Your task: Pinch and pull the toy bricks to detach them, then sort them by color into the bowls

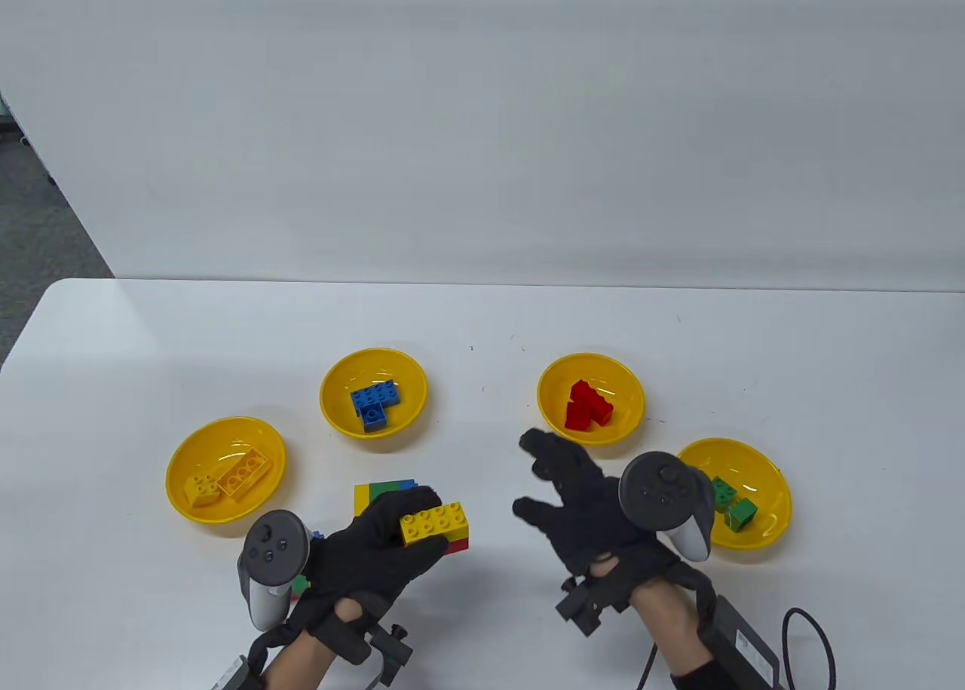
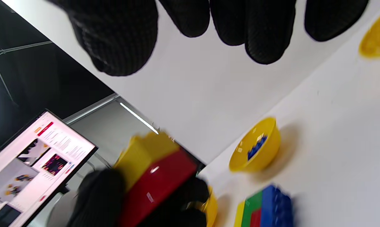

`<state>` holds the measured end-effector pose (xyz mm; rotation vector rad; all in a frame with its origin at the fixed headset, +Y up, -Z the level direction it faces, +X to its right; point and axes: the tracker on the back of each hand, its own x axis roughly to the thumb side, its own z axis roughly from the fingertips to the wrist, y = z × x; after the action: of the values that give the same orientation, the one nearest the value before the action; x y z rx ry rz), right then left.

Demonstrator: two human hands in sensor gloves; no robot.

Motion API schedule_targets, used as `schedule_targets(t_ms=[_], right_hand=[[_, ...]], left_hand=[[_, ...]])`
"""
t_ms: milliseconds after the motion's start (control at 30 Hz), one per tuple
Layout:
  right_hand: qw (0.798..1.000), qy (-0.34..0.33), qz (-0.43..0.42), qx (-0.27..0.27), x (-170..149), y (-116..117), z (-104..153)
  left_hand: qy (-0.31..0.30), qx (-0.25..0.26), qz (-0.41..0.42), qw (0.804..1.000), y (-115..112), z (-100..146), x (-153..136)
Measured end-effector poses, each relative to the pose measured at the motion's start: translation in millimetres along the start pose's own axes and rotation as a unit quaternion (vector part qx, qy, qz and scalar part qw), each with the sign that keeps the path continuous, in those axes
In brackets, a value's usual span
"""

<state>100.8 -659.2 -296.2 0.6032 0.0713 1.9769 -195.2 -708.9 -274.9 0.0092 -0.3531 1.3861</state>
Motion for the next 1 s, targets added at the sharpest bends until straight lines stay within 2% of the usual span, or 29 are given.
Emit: schedule_targets(t_ms=[100, 200, 300, 400, 500, 600, 700, 833, 933, 1000], right_hand=[[0.998, 0.013, -0.059, 0.036, -10.3, 30.2, 8.9], [0.991, 0.025, -0.119, 0.047, -19.0, 47.2, 11.3], [0.988, 0.026, -0.154, 0.022, -21.2, 56.2, 14.8], [0.991, 0.013, -0.131, -0.022, -21.3, 55.3, 20.7], [0.998, -0.009, -0.024, -0.056, -16.8, 50.3, 25.4], [0.993, -0.041, 0.095, -0.062, -6.4, 51.6, 29.4], [0.984, -0.067, 0.155, -0.061, 0.4, 57.8, 32.4], [0.978, -0.104, 0.171, -0.060, 4.7, 60.7, 35.8], [0.986, -0.091, 0.124, -0.069, 4.1, 61.2, 37.0], [0.990, -0.079, 0.089, -0.076, 2.3, 59.1, 36.7]], left_hand=[[-0.013, -0.011, 0.038, 0.999, -5.6, 1.9, 0.5], [-0.020, -0.027, 0.051, 0.998, -13.4, 3.7, 1.0], [-0.021, -0.050, 0.040, 0.998, -24.0, 4.3, 1.1], [-0.015, -0.078, 0.024, 0.997, -27.3, 2.1, 1.3], [-0.037, -0.103, -0.084, 0.990, -27.6, 2.6, 9.9], [-0.087, -0.088, -0.175, 0.977, -30.9, 5.3, 22.0], [-0.120, -0.101, -0.199, 0.967, -37.3, 8.0, 30.0], [-0.186, -0.082, -0.252, 0.946, -39.7, 12.6, 37.1], [-0.201, -0.078, -0.254, 0.943, -40.4, 14.2, 40.4], [-0.200, -0.074, -0.233, 0.949, -38.0, 13.0, 40.8]])
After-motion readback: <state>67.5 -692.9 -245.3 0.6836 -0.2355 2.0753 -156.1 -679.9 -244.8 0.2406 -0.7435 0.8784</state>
